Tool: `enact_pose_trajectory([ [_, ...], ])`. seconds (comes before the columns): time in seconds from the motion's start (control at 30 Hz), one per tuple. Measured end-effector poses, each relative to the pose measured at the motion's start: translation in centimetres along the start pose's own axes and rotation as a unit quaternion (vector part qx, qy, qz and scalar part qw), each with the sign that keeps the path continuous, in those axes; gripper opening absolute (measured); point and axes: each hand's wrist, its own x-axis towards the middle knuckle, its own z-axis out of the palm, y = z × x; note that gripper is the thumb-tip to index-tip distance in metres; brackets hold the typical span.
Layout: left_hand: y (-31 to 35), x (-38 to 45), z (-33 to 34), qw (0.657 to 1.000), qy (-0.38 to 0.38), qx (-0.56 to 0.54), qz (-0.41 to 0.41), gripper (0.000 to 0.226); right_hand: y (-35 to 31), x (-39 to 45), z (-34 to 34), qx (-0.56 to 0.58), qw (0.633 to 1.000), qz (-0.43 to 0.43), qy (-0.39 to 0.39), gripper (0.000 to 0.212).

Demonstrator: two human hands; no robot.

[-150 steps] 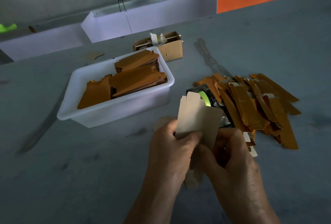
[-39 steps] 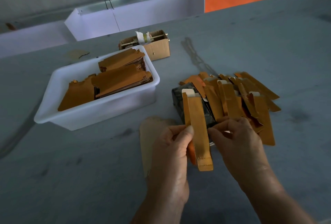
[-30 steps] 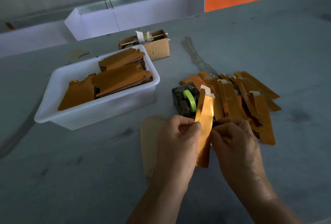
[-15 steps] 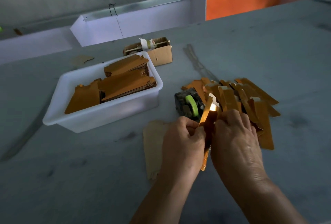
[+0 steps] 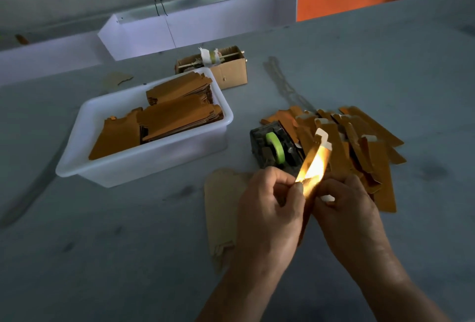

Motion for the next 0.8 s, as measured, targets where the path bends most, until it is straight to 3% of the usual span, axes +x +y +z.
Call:
enact_pose_trajectory([
  [0.2,-0.3,0.0,-0.3,0.997,-0.019,0.043,0.057,0.008,0.0,0.1,-0.1,0.007,1.0,0.002,-0.006,0.003],
  [0.43,0.1,0.5,0.0,0.989,-0.016,0.129,0.064,0.006,-1.0,0.0,-0.5,-0.093,0.993,-0.072,-0.007,0.003],
  [0.6,0.3,1.2,-0.5,0.998,-0.027,0.008,-0.053,0.008,-0.7,-0.2,-3.0,-0.004,0.999,-0.044,0.032,0.01],
  [0.7,0.6,1.1,-0.9,0.993,-0.043,-0.055,-0.098,0.002,-1.1,-0.4,-4.5,0.18,0.983,0.016,-0.039,0.009],
  [0.8,0.8,0.4,-1.2,0.986,-0.043,-0.101,-0.126,0.004,-2.3,-0.8,-5.2,0.269,0.956,0.009,-0.117,0.006],
])
